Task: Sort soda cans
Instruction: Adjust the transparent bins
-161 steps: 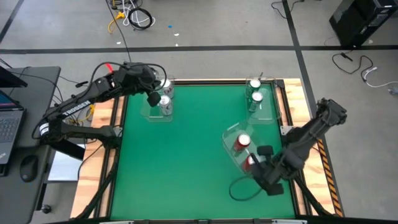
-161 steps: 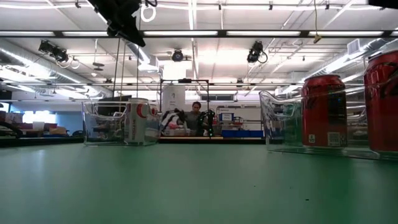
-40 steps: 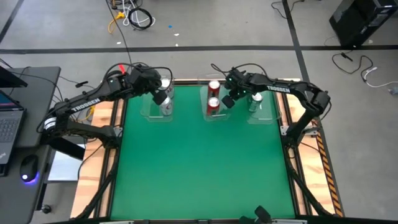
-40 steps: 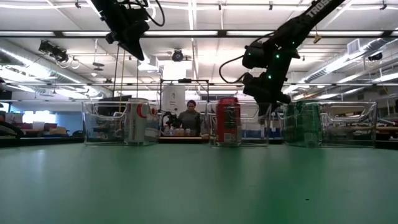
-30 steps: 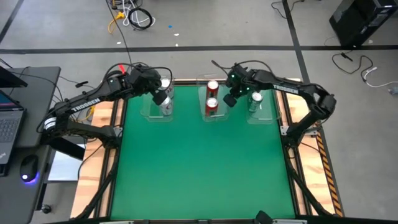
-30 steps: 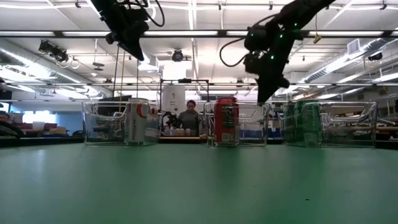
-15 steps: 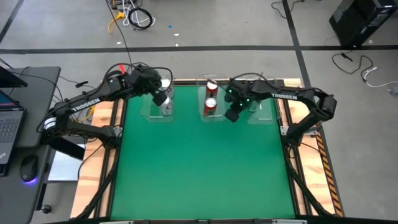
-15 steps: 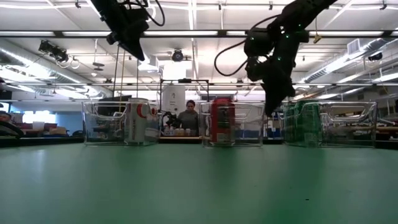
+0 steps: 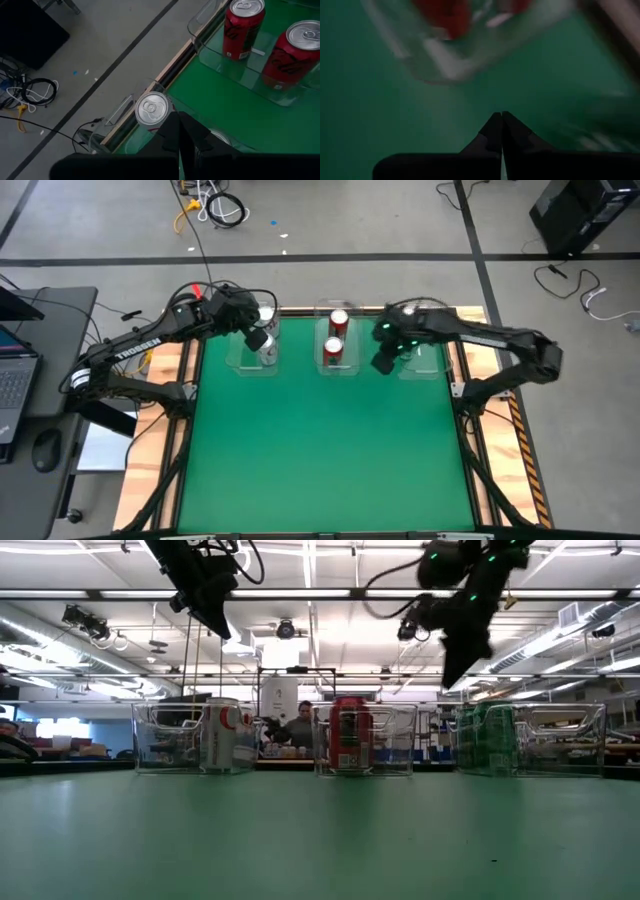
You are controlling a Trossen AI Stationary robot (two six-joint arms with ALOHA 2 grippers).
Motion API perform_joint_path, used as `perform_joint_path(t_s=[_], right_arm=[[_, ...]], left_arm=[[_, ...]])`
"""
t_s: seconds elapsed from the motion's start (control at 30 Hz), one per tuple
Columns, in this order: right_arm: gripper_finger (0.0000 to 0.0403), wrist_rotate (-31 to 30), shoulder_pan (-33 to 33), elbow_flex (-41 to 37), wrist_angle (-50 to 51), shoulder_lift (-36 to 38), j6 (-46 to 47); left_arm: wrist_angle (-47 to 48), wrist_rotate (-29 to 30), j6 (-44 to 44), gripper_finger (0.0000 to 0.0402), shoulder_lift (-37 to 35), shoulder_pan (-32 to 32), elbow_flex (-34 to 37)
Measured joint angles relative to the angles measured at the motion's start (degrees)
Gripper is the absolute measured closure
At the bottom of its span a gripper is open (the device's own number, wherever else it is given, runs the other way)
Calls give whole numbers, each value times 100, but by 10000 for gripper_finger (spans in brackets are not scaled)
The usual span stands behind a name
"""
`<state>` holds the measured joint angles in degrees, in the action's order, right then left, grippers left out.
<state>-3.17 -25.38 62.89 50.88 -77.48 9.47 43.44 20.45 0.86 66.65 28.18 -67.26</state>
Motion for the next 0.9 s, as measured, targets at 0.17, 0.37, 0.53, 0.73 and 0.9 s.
perform_joint_path(t_s=[0.17,0.37,0.53,0.73,0.9], right_arm=[[403,-1327,-452,9,1245,878,820],[403,-2120,-1446,-20,2383,1014,1511],[403,-2291,-2127,-296,2475,774,1473],[403,-2486,-2679,-854,2361,507,1494],[403,-2480,-2855,-1370,1948,366,1502]], left_arm=[[-18,0,-1,401,0,0,0],[-37,0,3,401,0,0,0],[-32,0,6,401,0,-2,0],[-26,2,42,401,0,-7,0],[-22,2,75,401,0,-7,0]])
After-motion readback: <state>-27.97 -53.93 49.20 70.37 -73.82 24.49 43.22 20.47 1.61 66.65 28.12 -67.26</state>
